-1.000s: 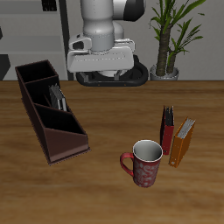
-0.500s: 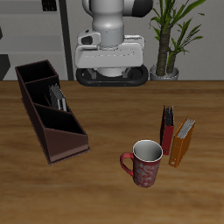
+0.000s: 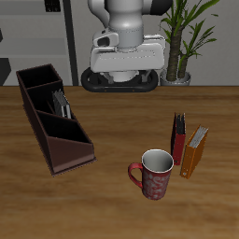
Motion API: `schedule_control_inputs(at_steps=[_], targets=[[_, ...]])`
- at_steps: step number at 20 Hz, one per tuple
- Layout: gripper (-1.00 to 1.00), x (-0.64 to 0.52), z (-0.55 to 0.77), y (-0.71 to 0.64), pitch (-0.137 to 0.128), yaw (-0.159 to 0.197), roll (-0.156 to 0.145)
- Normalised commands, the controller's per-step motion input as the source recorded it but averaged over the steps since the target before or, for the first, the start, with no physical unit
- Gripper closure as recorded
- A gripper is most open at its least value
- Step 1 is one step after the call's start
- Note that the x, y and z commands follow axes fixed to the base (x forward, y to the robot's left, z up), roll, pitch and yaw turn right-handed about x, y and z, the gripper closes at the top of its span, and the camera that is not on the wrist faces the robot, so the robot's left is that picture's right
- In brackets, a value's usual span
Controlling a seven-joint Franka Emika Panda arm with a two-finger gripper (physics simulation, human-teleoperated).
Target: Place the striped book into the right desk caddy's front compartment and place the red mug into the right desk caddy's right compartment
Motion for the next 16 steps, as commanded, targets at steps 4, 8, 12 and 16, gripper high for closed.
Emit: schedule_control_inputs(at_steps=[4,8,12,16], targets=[[-1.00,0.09,0.02,0.15,0.016,-0.009,0.000],[-1.00,0.08,0.04,0.22,0.008,-0.010,0.003],[-1.00,0.02,0.08,0.28,-0.015,0.022,0.025],[-1.00,0.07,0.09,0.13,-0.019,0.020,-0.004]])
